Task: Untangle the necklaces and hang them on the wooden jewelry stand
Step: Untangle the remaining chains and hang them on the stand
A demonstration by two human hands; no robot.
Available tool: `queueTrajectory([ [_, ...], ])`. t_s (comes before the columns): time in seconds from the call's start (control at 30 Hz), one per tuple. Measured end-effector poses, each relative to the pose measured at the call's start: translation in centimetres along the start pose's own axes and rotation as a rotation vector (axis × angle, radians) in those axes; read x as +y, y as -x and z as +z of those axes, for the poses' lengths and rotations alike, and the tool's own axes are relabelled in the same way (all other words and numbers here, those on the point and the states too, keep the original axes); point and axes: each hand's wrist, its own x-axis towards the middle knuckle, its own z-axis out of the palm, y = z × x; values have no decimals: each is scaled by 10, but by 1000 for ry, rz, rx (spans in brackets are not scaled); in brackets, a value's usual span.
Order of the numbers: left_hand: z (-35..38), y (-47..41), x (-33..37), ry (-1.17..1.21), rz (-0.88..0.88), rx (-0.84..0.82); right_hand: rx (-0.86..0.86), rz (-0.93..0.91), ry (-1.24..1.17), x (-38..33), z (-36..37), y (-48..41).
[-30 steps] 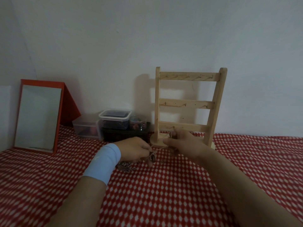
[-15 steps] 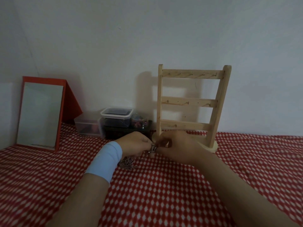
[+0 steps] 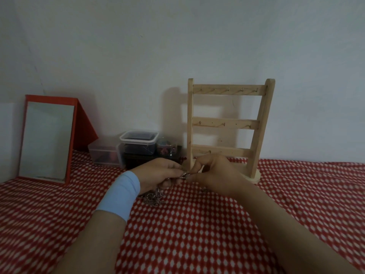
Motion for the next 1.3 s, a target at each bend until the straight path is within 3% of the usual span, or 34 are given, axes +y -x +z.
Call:
queueTrajectory([
  [0.1, -3, 3, 3, -22, 47, 20, 29, 158, -317, -4, -3, 1],
  [0.27, -3, 1, 3, -270, -17, 56, 175, 345, -603, -3, -2, 0],
  [0.43, -3, -2, 1, -411, -40, 106, 316, 390, -985, -2, -10, -4],
  [0.57, -6, 0, 2, -421, -31, 174, 424, 421, -1024, -2, -14, -8],
  [0.63, -9, 1, 2, -425, -52, 188, 424, 422, -941, -2, -17, -8],
  [0.8, -20, 10, 2, -434, -47, 126, 337, 409, -57, 2, -22, -7],
  [0.93, -21, 12, 2, -580, 26, 46, 69, 425, 521, 8, -24, -6],
  [1.07, -11, 8, 4, -549, 64, 29, -271, 501, 868, 0, -18, -5],
  [1.17, -6, 7, 6, -545, 84, 33, -232, 369, 849, -9, -15, -5],
  [1.23, -7, 7, 6, -537, 91, 37, -111, 238, 623, -14, -13, -4],
  [1.3, -8, 8, 6, -548, 102, 49, -132, 177, 283, -18, -7, -3],
])
